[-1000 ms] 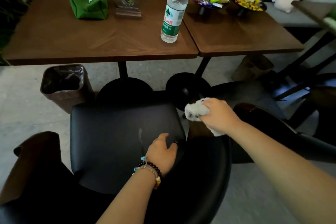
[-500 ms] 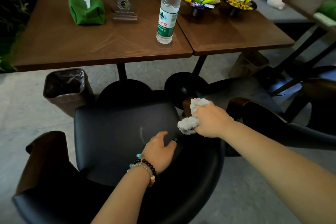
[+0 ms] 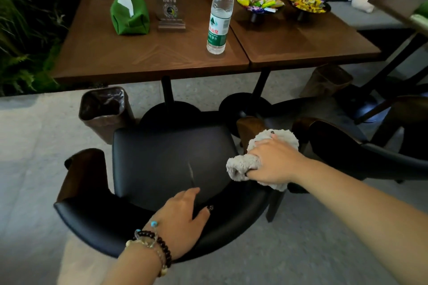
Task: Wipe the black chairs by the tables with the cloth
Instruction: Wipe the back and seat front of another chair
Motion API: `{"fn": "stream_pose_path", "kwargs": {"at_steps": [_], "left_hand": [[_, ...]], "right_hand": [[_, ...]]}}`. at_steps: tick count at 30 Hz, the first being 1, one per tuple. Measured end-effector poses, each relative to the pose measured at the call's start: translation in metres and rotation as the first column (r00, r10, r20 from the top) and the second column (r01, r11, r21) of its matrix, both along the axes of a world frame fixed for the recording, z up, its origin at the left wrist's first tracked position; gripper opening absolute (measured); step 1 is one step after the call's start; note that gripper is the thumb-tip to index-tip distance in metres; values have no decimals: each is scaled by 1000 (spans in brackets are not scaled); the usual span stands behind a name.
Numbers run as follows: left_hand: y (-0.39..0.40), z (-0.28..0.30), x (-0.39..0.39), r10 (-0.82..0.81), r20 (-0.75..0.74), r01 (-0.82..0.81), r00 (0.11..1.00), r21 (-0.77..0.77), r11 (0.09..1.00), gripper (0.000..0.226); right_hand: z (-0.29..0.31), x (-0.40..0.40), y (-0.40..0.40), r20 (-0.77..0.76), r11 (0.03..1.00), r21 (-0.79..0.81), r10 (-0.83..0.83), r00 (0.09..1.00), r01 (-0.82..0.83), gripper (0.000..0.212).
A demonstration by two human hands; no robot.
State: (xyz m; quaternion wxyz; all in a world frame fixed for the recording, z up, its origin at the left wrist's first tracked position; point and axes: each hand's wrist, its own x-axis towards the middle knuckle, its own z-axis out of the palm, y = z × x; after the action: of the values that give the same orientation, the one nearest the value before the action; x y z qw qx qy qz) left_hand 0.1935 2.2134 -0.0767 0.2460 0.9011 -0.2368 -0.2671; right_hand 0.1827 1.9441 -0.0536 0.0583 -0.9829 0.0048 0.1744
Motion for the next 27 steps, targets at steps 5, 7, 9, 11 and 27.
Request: {"fn": "stream_pose_path", "kwargs": {"at_steps": [5, 7, 9, 11, 27], "left_hand": [[14, 9, -15, 100, 238, -94, 966, -36, 995, 50], [11, 11, -16, 141, 251, -136, 958, -38, 990, 52], [8, 11, -15, 186, 229, -180, 955, -48, 983, 52], [8, 9, -13, 226, 228, -209, 947, -99, 973, 51], [61, 4, 6, 462, 200, -305, 864, -521, 797, 48]], "right_hand": [[-2, -20, 17, 160, 944, 266, -244, 957, 196, 36], [-7, -38, 40, 220, 938, 298, -248, 944, 177, 37], [-9, -56, 60, 284, 947, 298, -211, 935, 123, 38], [-5, -60, 57, 300, 937, 328, -222, 928, 118, 36], [-10, -64, 159, 451, 845, 321, -533, 716, 427, 41]]}}
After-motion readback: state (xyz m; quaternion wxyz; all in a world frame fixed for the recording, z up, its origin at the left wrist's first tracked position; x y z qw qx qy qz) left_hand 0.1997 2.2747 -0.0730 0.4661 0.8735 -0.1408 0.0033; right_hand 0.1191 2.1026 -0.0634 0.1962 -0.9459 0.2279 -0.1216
